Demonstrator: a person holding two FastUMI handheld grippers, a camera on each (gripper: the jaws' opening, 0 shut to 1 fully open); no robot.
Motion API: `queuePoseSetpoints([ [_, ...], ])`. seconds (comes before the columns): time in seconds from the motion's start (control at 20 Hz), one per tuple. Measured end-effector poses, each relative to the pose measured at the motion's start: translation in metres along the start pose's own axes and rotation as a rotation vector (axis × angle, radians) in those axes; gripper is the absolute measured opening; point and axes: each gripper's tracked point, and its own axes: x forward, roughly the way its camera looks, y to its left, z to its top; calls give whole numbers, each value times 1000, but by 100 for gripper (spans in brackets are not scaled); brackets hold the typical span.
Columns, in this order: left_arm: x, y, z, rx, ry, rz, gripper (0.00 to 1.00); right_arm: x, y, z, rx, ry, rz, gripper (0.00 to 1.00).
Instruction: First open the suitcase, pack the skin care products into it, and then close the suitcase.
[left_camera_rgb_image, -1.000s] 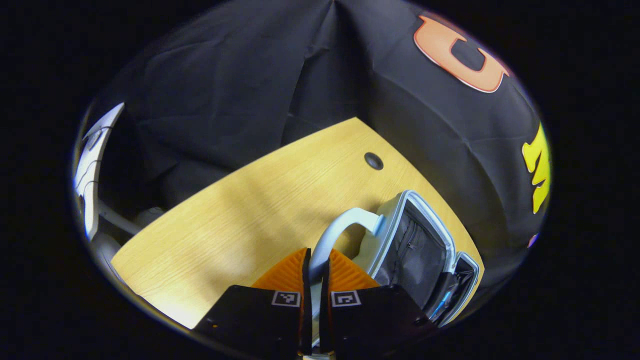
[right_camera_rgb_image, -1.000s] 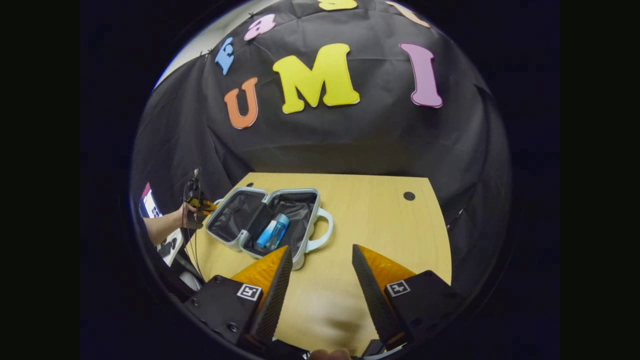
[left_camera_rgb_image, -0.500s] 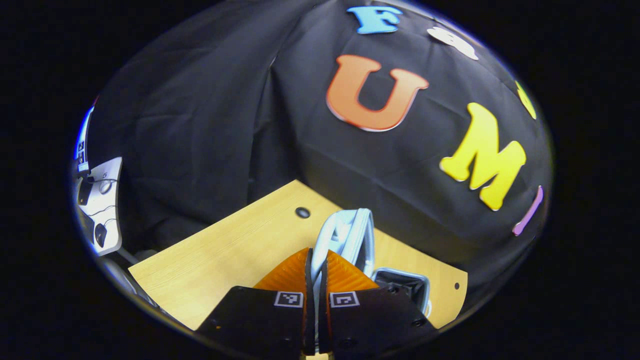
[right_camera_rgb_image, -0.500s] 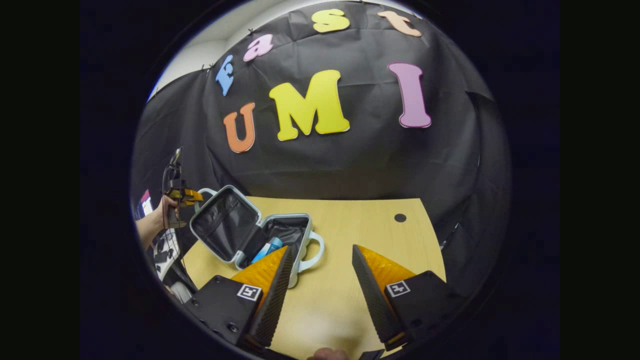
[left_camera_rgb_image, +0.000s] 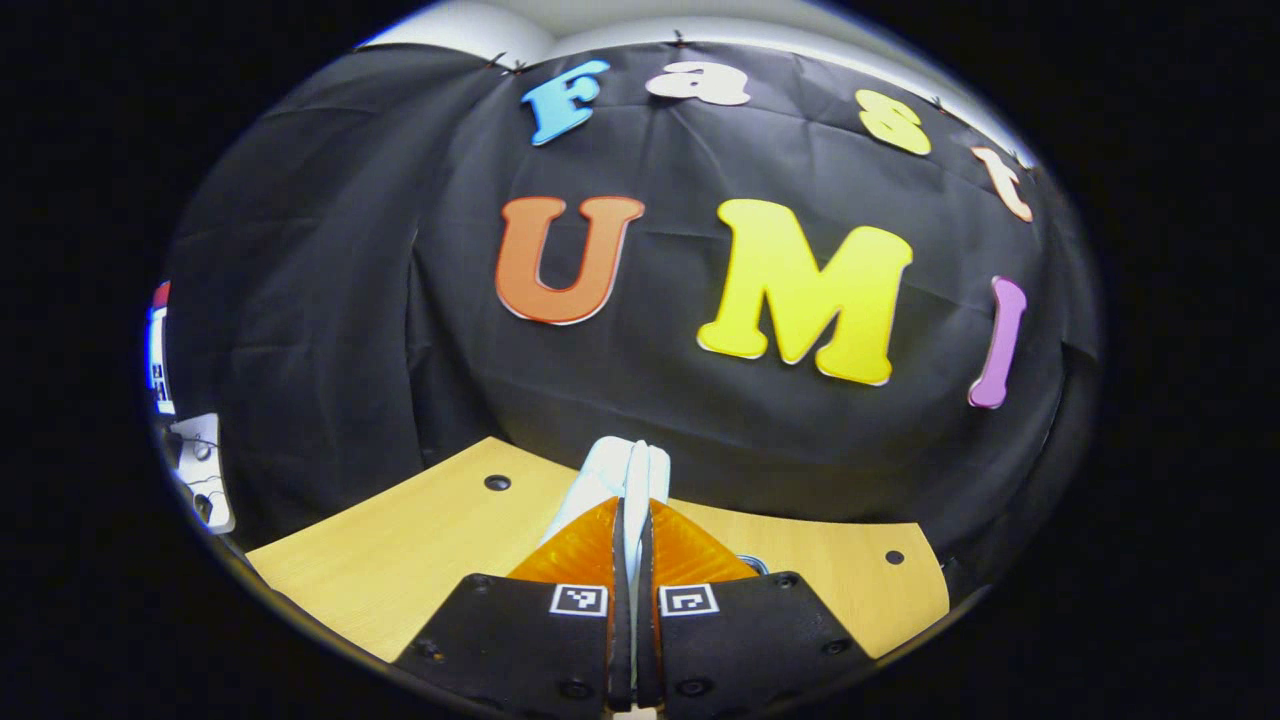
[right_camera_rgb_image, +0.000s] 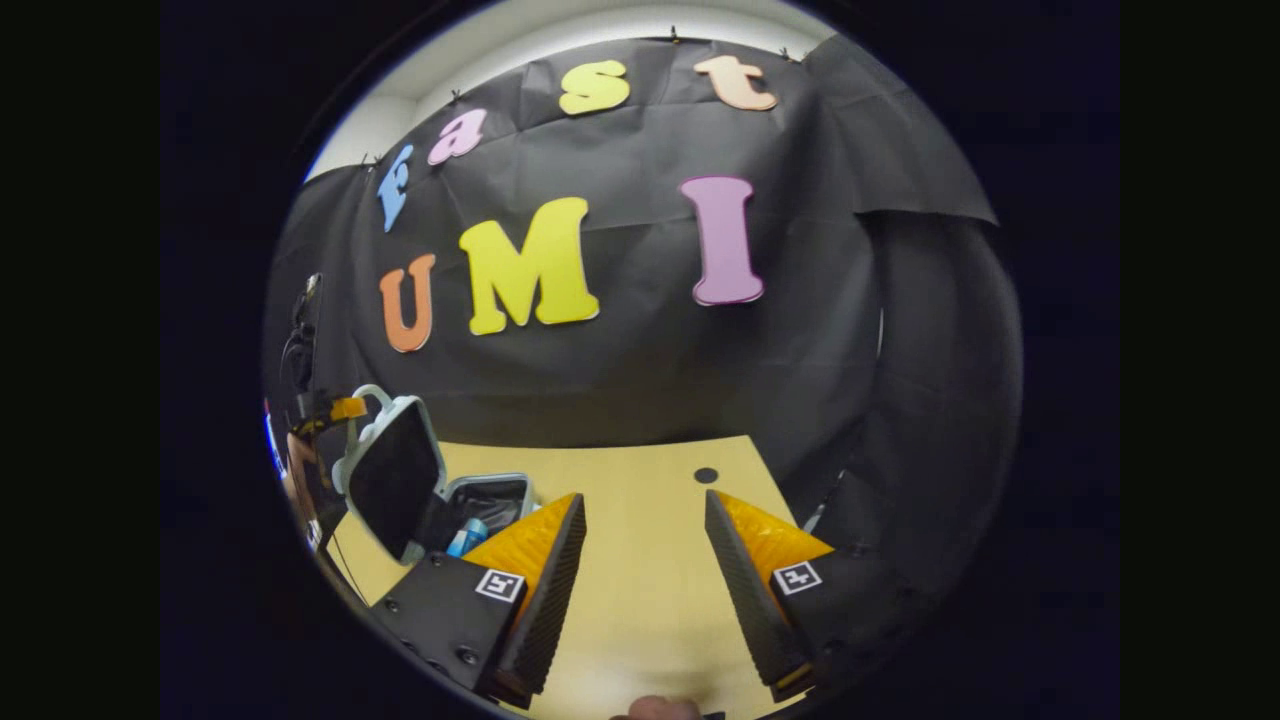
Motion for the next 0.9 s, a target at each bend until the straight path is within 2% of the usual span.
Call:
queuePoseSetpoints([
  [0.2, 15, -70, -27, 111, 14, -45, 5, -14, -33, -6, 4, 25, -78, 72],
  [0.45, 32, -157, -103, 108, 110, -157, 5, -27, -69, -13, -19, 47, -169, 72],
  [0.65, 51, -188, -161, 166, 167, -185, 5, -33, -91, -19, -49, 76, -214, 72],
  [0.9, 64, -200, -207, 200, 212, -172, 5, -26, -96, -19, -75, 91, -221, 72],
])
